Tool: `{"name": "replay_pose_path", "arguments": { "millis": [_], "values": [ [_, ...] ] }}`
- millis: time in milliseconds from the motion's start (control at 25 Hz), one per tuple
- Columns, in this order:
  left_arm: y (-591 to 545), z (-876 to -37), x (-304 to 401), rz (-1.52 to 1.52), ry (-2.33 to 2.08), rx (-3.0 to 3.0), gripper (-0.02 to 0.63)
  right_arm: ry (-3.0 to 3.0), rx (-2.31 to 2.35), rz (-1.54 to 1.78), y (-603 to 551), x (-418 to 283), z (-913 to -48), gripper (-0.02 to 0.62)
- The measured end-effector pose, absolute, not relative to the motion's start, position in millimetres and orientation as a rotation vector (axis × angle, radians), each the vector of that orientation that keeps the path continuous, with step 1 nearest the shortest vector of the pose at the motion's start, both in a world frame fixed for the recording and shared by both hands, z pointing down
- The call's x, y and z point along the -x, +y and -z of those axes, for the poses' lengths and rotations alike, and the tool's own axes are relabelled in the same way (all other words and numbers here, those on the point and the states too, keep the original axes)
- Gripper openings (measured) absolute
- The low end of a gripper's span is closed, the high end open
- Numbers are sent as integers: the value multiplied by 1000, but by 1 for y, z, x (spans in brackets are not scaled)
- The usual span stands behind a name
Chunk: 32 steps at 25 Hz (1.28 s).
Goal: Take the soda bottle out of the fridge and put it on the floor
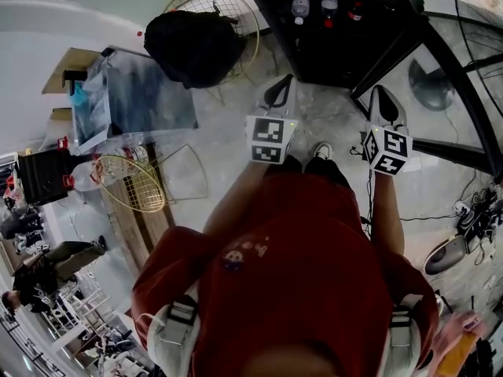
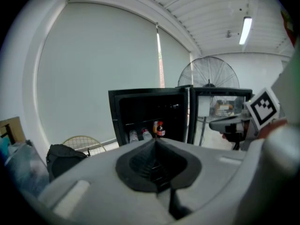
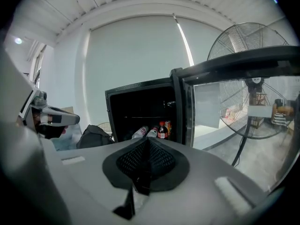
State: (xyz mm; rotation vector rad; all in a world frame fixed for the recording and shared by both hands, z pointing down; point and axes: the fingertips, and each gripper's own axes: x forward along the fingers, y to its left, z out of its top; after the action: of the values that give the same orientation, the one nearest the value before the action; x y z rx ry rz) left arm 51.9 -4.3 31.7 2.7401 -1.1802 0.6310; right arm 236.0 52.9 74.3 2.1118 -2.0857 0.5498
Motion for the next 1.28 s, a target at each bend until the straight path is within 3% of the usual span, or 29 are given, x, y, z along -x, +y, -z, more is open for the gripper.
{"name": "replay_pose_path", "arguments": {
  "millis": [1280],
  "values": [
    [-74, -54, -25, -564, -1031, -2742, 0, -1962, -2203, -515, -2, -197, -65, 2]
  ]
}}
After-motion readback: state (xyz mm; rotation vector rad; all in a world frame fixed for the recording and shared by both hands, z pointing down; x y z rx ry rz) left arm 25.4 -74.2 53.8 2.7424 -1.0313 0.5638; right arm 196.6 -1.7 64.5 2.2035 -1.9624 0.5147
